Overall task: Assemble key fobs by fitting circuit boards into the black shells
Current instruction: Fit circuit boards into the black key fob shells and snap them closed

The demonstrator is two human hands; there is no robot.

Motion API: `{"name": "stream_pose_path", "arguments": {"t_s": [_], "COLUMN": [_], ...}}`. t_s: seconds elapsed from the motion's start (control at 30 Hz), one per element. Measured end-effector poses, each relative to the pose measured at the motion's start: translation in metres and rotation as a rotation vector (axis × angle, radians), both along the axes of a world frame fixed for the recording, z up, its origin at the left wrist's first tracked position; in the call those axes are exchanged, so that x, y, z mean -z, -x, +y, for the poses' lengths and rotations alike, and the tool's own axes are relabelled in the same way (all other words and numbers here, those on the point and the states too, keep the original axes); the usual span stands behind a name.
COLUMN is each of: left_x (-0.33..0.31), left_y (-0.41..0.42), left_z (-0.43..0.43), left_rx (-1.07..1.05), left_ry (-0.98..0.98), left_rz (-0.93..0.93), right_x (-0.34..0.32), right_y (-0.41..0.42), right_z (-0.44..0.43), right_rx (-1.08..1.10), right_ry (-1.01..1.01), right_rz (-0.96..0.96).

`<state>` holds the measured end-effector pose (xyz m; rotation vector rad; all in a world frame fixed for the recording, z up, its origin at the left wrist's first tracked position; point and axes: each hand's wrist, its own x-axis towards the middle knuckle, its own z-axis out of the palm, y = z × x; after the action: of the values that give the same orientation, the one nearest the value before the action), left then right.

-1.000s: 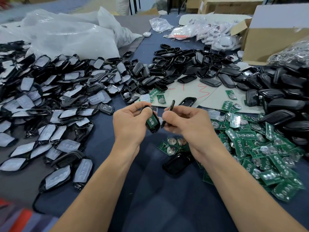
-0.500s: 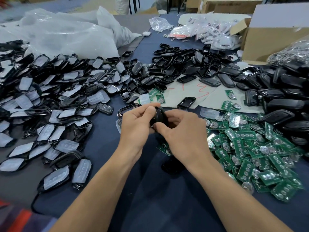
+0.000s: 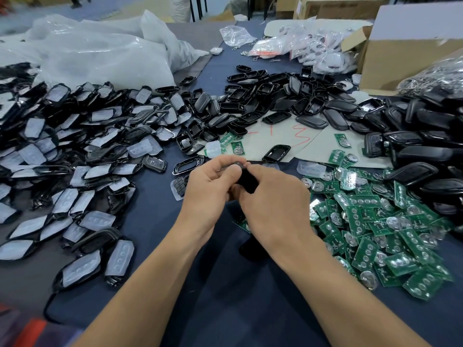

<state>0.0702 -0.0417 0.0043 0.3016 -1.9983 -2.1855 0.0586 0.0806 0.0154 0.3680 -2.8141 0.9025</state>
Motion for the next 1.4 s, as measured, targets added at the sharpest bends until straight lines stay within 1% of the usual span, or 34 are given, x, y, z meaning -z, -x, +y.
{"name": "stream_pose_path", "arguments": {"t_s": [0.1, 0.17, 0.2, 0.27, 0.37, 0.43, 0.47, 0.5, 0.6, 0.67, 0.7, 0.8, 0.83, 0.9, 1.0, 1.07, 1.1, 1.17, 1.27, 1.33, 1.4], "left_x": [0.002, 0.004, 0.005, 0.005, 0.002, 0.001, 0.001, 0.001, 0.002, 0.002, 0.002, 0.003, 0.003, 0.004, 0.005, 0.004, 0.004, 0.003, 0.005, 0.005, 0.005], "left_y": [0.003, 0.004, 0.004, 0.005, 0.004, 0.003, 0.003, 0.003, 0.002, 0.002, 0.001, 0.0, 0.0, -0.001, 0.001, 0.002, 0.002, 0.002, 0.003, 0.003, 0.004], "left_z": [-0.002, -0.003, -0.004, -0.006, -0.009, -0.009, -0.009, -0.009, -0.009, -0.009, -0.009, -0.011, -0.011, -0.013, -0.013, -0.012, -0.011, -0.011, -0.008, -0.003, 0.001], "left_rx": [-0.113, -0.179, -0.21, -0.252, -0.202, -0.152, -0.139, -0.131, -0.095, -0.083, -0.089, -0.082, -0.076, -0.061, -0.028, -0.029, -0.029, -0.001, 0.058, 0.039, -0.006], "left_ry": [0.072, 0.099, 0.107, 0.091, 0.018, -0.001, 0.004, 0.016, 0.092, 0.109, 0.123, 0.25, 0.286, 0.309, 0.286, 0.193, 0.127, 0.038, 0.009, -0.003, -0.024], "left_rz": [-0.007, -0.002, 0.009, 0.055, 0.147, 0.177, 0.18, 0.174, 0.127, 0.137, 0.153, 0.229, 0.244, 0.266, 0.267, 0.22, 0.178, 0.104, 0.108, 0.124, 0.12], "right_x": [0.0, 0.003, 0.003, 0.005, 0.006, 0.007, 0.006, 0.005, 0.004, 0.004, 0.004, 0.002, 0.0, -0.002, -0.004, -0.005, -0.006, -0.007, -0.005, -0.003, -0.002], "right_y": [0.0, -0.001, 0.0, 0.003, 0.014, 0.02, 0.021, 0.022, 0.02, 0.02, 0.021, 0.023, 0.023, 0.022, 0.021, 0.02, 0.019, 0.018, 0.016, 0.013, 0.01], "right_z": [-0.004, -0.004, -0.003, 0.001, 0.007, 0.01, 0.011, 0.012, 0.014, 0.015, 0.016, 0.019, 0.02, 0.022, 0.024, 0.023, 0.022, 0.02, 0.015, 0.01, 0.006], "right_rx": [-0.03, -0.059, -0.077, -0.103, -0.114, -0.101, -0.094, -0.086, -0.086, -0.085, -0.087, -0.139, -0.151, -0.164, -0.127, -0.121, -0.121, -0.099, -0.053, -0.018, -0.004], "right_ry": [-0.08, -0.064, 0.014, 0.293, 0.688, 0.88, 0.931, 0.946, 0.901, 0.884, 0.849, 0.606, 0.559, 0.545, 0.572, 0.62, 0.692, 0.924, 1.205, 1.309, 1.361], "right_rz": [0.009, 0.027, 0.016, -0.07, -0.304, -0.417, -0.421, -0.402, -0.336, -0.342, -0.347, -0.285, -0.264, -0.248, -0.227, -0.225, -0.245, -0.352, -0.592, -0.706, -0.751]}}
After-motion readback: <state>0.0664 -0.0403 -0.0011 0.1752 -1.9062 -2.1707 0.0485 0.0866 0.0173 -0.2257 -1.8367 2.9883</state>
